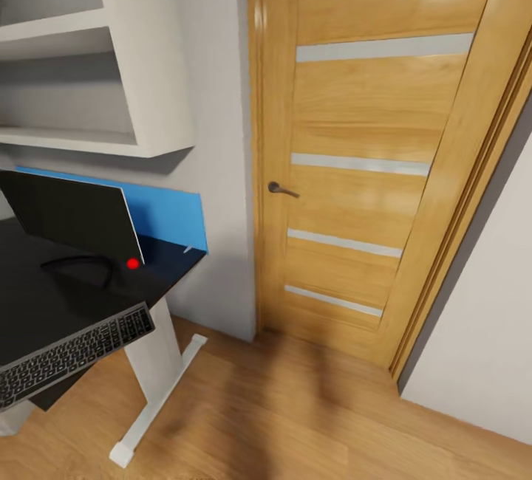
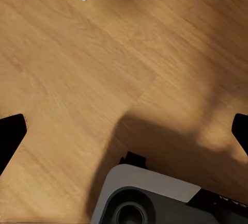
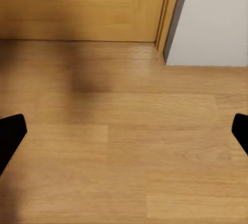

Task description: In the bedroom, organize the workspace by keeping the computer under the desk, ensuring the monitor is on the desk, placing the keyboard on the desk next to the monitor, placing the mouse on the desk next to the keyboard, moving the folder from the swivel chair onto the desk next to the mouse, stacking the notebook on top of the folder with the pen on top of the notebook, and positioning the swivel chair next to the desk.

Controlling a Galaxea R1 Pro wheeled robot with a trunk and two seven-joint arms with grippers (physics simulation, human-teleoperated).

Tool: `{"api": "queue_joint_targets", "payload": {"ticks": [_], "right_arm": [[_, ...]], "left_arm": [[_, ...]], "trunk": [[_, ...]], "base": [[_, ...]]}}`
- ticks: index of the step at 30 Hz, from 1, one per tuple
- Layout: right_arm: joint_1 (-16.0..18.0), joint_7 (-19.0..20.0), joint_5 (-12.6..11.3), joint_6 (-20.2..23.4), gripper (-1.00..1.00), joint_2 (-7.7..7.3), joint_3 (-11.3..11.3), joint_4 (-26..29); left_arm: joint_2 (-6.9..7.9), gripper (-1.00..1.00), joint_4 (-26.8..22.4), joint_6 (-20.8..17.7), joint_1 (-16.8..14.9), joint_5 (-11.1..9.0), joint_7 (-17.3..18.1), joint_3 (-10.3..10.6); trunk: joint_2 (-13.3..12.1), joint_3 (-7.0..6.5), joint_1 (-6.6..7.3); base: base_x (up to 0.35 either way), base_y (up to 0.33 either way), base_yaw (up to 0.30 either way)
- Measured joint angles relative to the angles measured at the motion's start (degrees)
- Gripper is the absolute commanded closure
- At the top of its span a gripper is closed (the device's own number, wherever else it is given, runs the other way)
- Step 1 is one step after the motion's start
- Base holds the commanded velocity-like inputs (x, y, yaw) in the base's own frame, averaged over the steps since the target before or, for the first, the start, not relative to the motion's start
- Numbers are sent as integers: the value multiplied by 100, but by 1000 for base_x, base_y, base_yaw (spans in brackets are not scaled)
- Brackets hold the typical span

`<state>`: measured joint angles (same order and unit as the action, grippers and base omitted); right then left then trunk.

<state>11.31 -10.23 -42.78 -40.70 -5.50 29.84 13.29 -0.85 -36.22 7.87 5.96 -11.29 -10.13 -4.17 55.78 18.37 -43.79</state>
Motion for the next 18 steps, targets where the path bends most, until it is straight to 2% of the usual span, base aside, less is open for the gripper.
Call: {"api": "queue_joint_targets", "payload": {"ticks": [18], "right_arm": [[0, 0, -1, 7, -100, 0, -1, 0]], "left_arm": [[0, -100, 0, 0, 0, 0, 0, 0]], "trunk": [[1, -42, 0]], "base": [[0, 0, 286]]}}
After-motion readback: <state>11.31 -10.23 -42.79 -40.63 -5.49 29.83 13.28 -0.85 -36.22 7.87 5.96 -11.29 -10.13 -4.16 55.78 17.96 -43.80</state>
